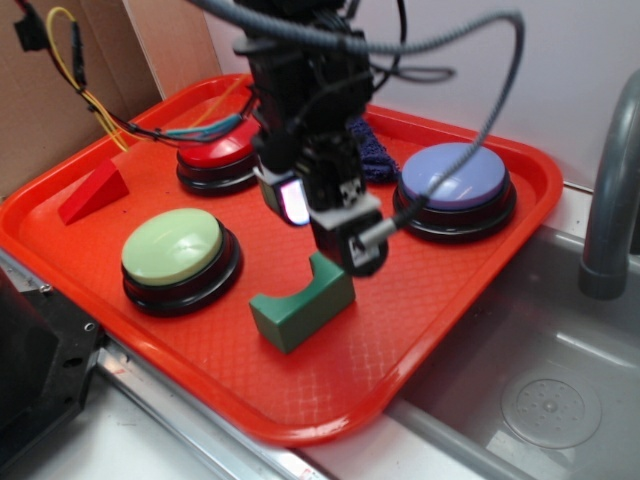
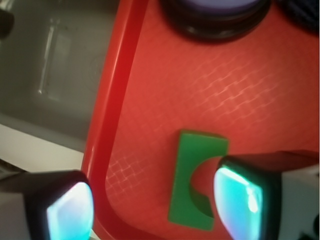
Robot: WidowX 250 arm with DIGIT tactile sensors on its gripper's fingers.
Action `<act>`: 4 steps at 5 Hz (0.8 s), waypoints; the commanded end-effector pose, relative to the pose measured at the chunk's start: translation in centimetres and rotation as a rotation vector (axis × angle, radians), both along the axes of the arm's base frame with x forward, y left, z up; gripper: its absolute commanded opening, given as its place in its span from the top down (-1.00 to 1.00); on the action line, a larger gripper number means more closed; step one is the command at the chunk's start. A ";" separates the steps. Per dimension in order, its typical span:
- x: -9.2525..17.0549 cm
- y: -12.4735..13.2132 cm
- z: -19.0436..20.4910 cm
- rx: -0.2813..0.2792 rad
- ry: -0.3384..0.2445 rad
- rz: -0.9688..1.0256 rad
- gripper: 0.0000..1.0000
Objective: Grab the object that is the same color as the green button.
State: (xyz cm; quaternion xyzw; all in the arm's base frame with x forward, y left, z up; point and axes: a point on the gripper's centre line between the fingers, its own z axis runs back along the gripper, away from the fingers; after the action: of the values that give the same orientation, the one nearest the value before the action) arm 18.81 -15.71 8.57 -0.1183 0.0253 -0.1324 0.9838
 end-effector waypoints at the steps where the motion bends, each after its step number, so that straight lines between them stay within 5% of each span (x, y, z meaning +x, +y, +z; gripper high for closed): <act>1: -1.2 1.2 -0.1 0.043 0.002 -0.002 -1.00; 2: -1.1 2.0 -0.7 0.124 0.017 -0.066 -1.00; 4: -0.4 1.3 -2.2 0.150 0.031 -0.123 -1.00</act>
State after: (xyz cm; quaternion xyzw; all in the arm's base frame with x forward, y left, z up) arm 18.01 -13.87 5.13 -0.0352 0.0807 -0.1842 0.9789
